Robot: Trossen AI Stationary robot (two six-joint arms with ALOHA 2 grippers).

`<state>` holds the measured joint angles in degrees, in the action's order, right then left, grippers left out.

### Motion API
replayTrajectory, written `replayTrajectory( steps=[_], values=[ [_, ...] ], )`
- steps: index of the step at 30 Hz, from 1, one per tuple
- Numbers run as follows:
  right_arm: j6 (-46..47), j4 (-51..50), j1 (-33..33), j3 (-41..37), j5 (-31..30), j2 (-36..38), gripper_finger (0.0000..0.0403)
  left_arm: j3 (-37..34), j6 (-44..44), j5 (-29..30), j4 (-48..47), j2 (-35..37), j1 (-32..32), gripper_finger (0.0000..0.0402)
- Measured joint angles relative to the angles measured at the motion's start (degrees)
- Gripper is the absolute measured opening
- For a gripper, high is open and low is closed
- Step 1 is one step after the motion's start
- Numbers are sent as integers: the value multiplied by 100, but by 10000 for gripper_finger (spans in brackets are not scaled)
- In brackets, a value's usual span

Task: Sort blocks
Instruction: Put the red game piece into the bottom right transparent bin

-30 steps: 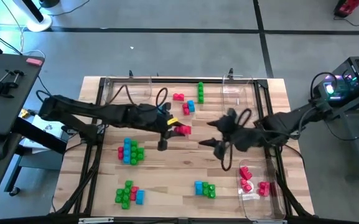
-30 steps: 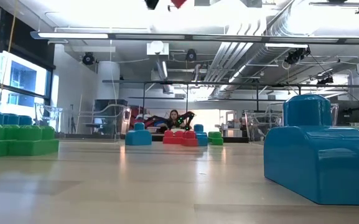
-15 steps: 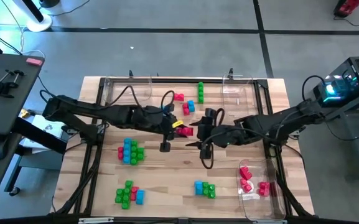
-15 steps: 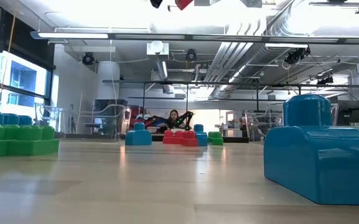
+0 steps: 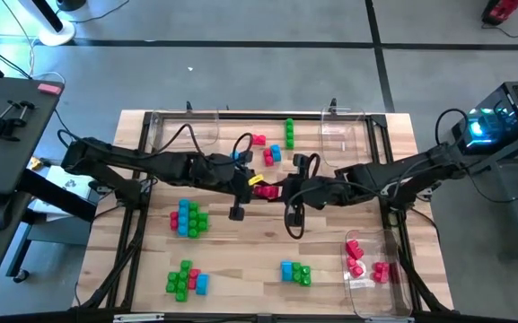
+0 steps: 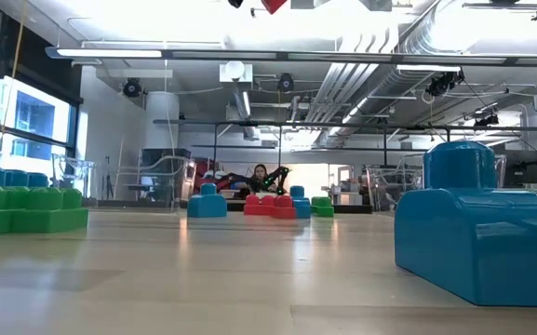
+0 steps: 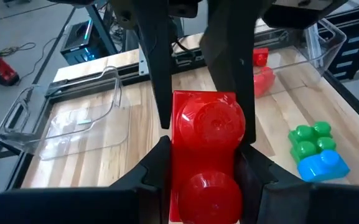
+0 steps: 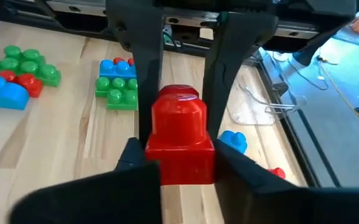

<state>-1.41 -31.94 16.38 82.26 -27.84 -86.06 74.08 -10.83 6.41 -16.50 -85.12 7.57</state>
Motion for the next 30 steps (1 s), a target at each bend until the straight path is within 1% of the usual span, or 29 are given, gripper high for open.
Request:
replayTrajectory(
  steps=[3, 5, 8, 13, 16, 19, 20, 22, 24, 25, 27, 28, 30],
  values=[
    [8, 3, -2, 0, 2, 2, 13, 0, -5, -14, -14, 0, 0, 90],
    [9, 4, -2, 0, 1, 2, 6, 0, -9, -8, -11, 0, 2, 105],
    [11, 6, -2, 0, -15, 2, 8, 0, 11, -10, -7, 0, 2, 142],
    [-4, -72, -2, 17, -132, 38, 3, 2, 394, -12, -71, 2, 0, 205],
    [64, -294, -2, 20, -149, 99, 1, 2, 416, -10, -495, 147, 0, 228],
    [483, -770, -2, 20, -122, 217, 1, 4, 417, -9, -1165, 488, -15, 237],
    [694, -965, -2, 23, -22, 284, 1, 4, 429, 10, -1456, 622, -22, 238],
    [1414, -1608, 21, 28, 385, 407, 1, 4, 647, 71, -2043, 942, -83, 239],
    [2335, -2372, 114, 28, 1166, 503, 0, -84, 967, 135, -2344, 1288, -184, 240],
    [2801, -2733, 198, 28, 1642, 521, 0, -203, 1070, 150, -2302, 1485, -230, 240],
    [3617, -3434, 435, -39, 2689, 525, 0, -645, 1203, 168, -1653, 1882, -306, 240],
    [3980, -3735, 603, -123, 3198, 525, 0, -956, 1275, 160, -1093, 2079, -327, 240],
    [4564, -4116, 1041, -379, 4007, 525, 0, -1671, 1481, 138, 186, 2389, -370, 240]
  ],
)
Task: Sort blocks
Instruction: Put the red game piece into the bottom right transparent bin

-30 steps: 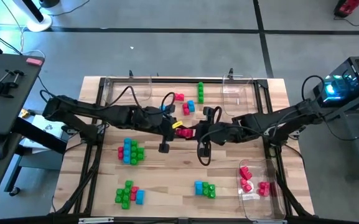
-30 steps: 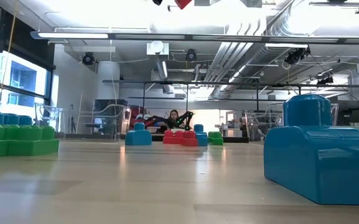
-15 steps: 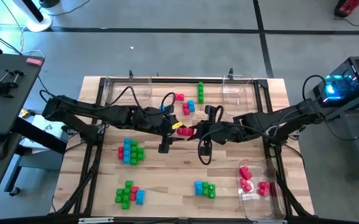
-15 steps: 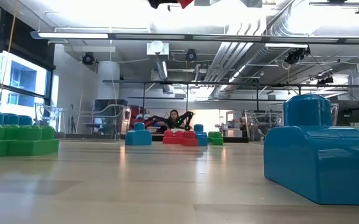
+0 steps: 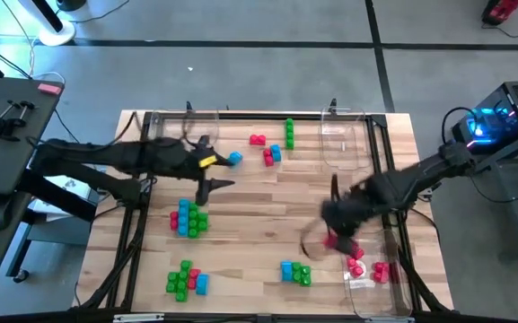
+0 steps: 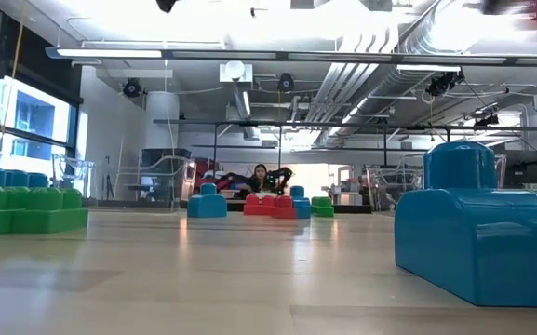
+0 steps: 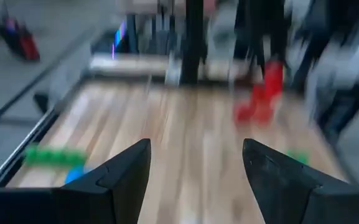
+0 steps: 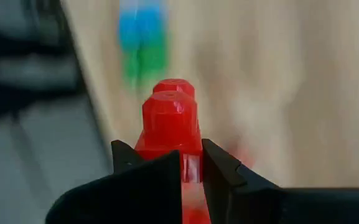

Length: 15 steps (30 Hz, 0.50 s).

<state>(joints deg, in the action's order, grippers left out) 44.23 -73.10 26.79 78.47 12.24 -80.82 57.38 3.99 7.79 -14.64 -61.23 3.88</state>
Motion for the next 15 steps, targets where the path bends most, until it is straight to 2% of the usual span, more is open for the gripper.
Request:
replayTrajectory(
  steps=[2, 5, 7, 9, 12, 15],
  values=[
    [502, -181, 539, -302, 470, -5, 0, -728, 326, -17, 1349, 166, -35, 240],
    [1263, -201, 1262, -783, 793, -7, 0, -1614, 957, -13, 3059, 158, -54, 241],
    [1729, -154, 1549, -1057, 856, -9, 0, -1954, 1253, 32, 3841, 50, -54, 241],
    [2119, -159, 1708, -1252, 850, -9, 0, -2099, 1365, 50, 4180, -54, -54, 241],
    [2624, -173, 1700, -1490, 930, -9, 11, -2060, 1340, 92, 4130, -210, -100, 241],
    [2624, -144, 1516, -1649, 1332, -9, 50, -1886, 1265, 24, 4006, -334, -238, 241]
  ],
)
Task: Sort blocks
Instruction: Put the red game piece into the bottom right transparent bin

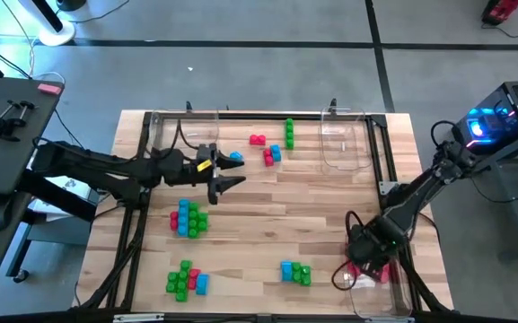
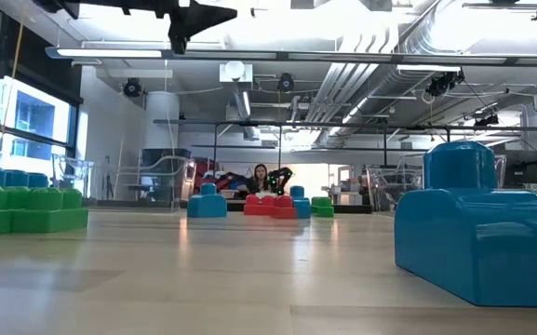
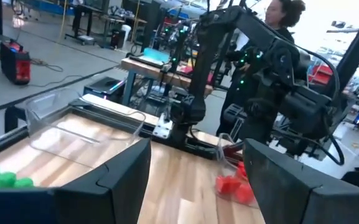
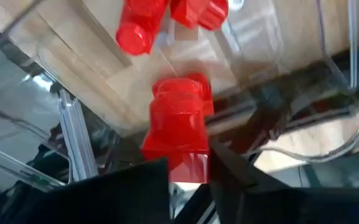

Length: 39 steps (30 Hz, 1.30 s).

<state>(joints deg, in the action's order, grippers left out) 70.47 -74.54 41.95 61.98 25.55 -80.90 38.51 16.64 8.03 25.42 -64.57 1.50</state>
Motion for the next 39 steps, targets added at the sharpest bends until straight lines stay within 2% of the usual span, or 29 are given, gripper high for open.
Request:
replayTrajectory(
  steps=[8, 12, 15, 18, 21, 24, 28, 33, 39],
  values=[
    [-409, -64, -387, 136, 105, 0, 213, 1096, -399, -492, -1564, -276, -516, 241],
    [-518, -103, -347, 595, 99, 13, 258, 1791, -924, -520, -2482, -566, -755, 241],
    [-364, -101, -216, 1081, -548, 118, 266, 2624, -824, -446, -3693, -1102, -1200, 241],
    [6, -110, -188, 1500, -1520, 260, 267, 3511, -749, -456, -4933, -1961, -1721, 241],
    [309, -110, -297, 1842, -2624, 304, 268, 4214, -1187, -735, -5836, -2909, -2083, 241],
    [410, -59, -413, 2097, -3665, 306, 268, 4732, -1641, -651, -6420, -3783, -2277, 241],
    [399, 129, -580, 2152, -4806, 306, 268, 5444, -1451, -495, -6906, -4831, -2638, 241],
    [117, 271, -848, 2154, -5526, 286, 268, 6535, -1517, -528, -7622, -5803, -3064, 241],
    [108, 450, -1151, 2154, -5801, 284, 268, 7247, -2787, -589, -8030, -6515, -3265, 241]
  ],
)
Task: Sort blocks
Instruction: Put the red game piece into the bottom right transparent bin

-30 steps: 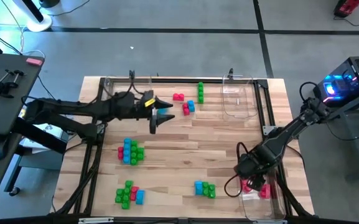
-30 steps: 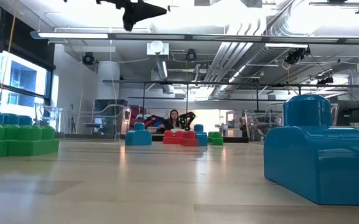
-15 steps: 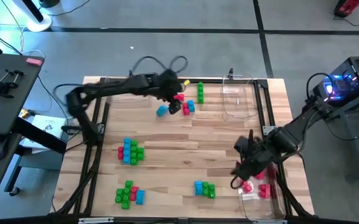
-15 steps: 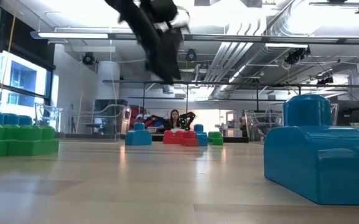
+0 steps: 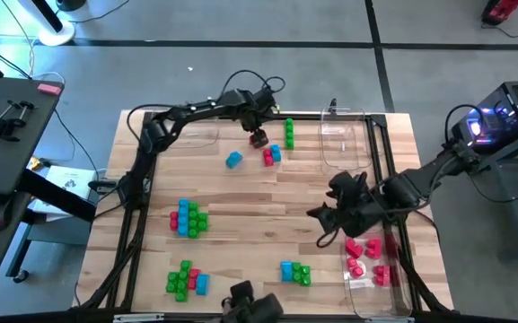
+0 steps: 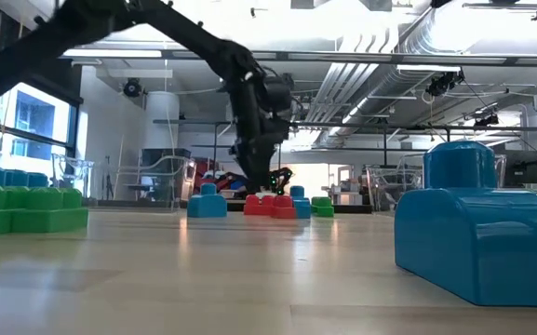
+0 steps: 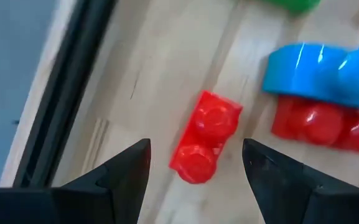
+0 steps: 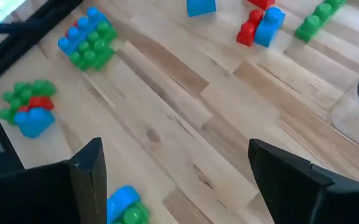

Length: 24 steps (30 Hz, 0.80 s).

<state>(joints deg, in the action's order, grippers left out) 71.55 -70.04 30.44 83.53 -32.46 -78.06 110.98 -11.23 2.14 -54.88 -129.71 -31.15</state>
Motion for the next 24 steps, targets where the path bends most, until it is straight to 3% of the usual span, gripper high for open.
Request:
replayTrajectory(
  steps=[5, 12, 15, 19, 24],
  values=[
    [0, 167, -188, 0, -57, 0, 268, 107, -994, 8, -246, -356, 4, 241],
    [0, 209, -414, 0, -207, 0, 268, 106, -1265, 59, -364, -674, 23, 230],
    [-4, 308, -489, 0, -207, 0, 268, 98, -1299, 102, -389, -675, 50, 185],
    [-275, 564, -509, 0, -423, 0, 268, 94, -1334, 80, -462, -624, 133, 82],
    [-933, 962, -507, 0, -728, 1, 268, 91, -1033, -351, -1059, -346, 199, 81]
  ],
)
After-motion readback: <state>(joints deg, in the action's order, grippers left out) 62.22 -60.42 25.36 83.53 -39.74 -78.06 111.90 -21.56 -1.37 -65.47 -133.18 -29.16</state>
